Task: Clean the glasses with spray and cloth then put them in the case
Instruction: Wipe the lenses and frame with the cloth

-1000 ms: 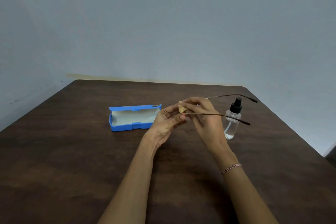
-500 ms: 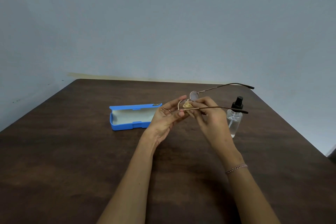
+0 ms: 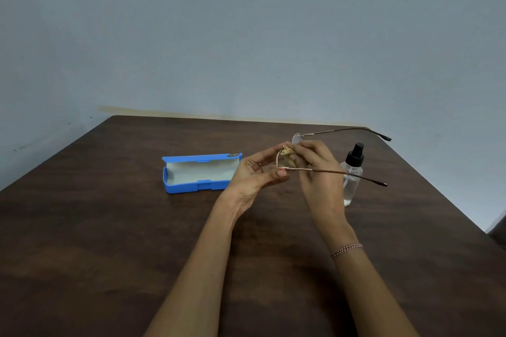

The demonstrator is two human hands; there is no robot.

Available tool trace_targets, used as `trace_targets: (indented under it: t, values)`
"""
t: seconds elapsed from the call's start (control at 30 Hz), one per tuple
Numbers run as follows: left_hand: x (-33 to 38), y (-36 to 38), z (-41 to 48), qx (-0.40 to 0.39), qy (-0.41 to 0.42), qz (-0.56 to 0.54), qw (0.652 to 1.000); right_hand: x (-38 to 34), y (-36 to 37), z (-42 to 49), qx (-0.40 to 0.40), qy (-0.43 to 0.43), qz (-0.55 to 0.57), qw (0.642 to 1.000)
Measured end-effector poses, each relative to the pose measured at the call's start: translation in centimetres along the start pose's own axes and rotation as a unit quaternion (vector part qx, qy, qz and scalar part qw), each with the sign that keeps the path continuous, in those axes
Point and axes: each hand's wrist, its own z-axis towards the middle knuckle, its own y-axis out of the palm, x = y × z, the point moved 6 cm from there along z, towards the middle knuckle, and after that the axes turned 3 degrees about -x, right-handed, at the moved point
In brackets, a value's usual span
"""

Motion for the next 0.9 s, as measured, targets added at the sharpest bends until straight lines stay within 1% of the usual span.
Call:
trace_targets:
  t: [0.07, 0.17, 0.23, 0.3, 0.4, 0.47, 0.53, 0.6, 0.67, 0.8, 0.9]
  values:
    - [0.1, -0.1, 0.0, 0.002, 0.011, -0.007, 1.0, -0.1, 0.1, 0.0, -0.008, -0.001, 0.021, 1.0]
    - [0.3, -0.8, 0.2, 0.007, 0.027, -0.019, 0.999, -0.7, 0.7, 0.1, -0.059, -0.029, 0.067, 0.996]
    - [0.3, -1.2, 0.2, 0.013, 0.036, -0.022, 0.999, -0.7, 0.9, 0.1, -0.097, -0.008, 0.116, 0.988]
    - [0.5, -1.3, 0.2, 0.017, 0.042, -0.019, 0.999, -0.1, 0.8, 0.3, -0.115, 0.019, 0.129, 0.985]
    - [0.4, -1.1, 0.3, 0.022, 0.04, -0.012, 0.999, 0.6, 0.3, 0.3, -0.074, 0.025, 0.042, 0.996]
    - [0.3, -0.9, 0.4, 0.023, 0.038, -0.006, 0.999, 0.5, 0.3, 0.1, -0.044, 0.015, 0.009, 0.999]
    - [0.4, -1.0, 0.4, 0.027, 0.043, -0.009, 0.999, 0.1, 0.6, -0.1, -0.044, 0.002, 0.03, 0.999]
    - [0.7, -1.4, 0.3, 0.04, 0.056, -0.015, 0.997, -0.4, 0.9, -0.1, -0.072, -0.011, 0.083, 0.994]
    - [0.9, -1.9, 0.2, 0.057, 0.067, -0.02, 0.996, -0.5, 0.9, 0.0, -0.091, -0.015, 0.105, 0.99]
    - [0.5, -1.4, 0.3, 0.048, 0.059, -0.004, 0.997, 0.1, 0.5, 0.1, -0.054, -0.005, 0.007, 0.999]
    - [0.5, -1.1, 0.3, 0.034, 0.057, -0.007, 0.998, -0.3, 0.4, -0.1, -0.033, -0.018, 0.006, 0.999]
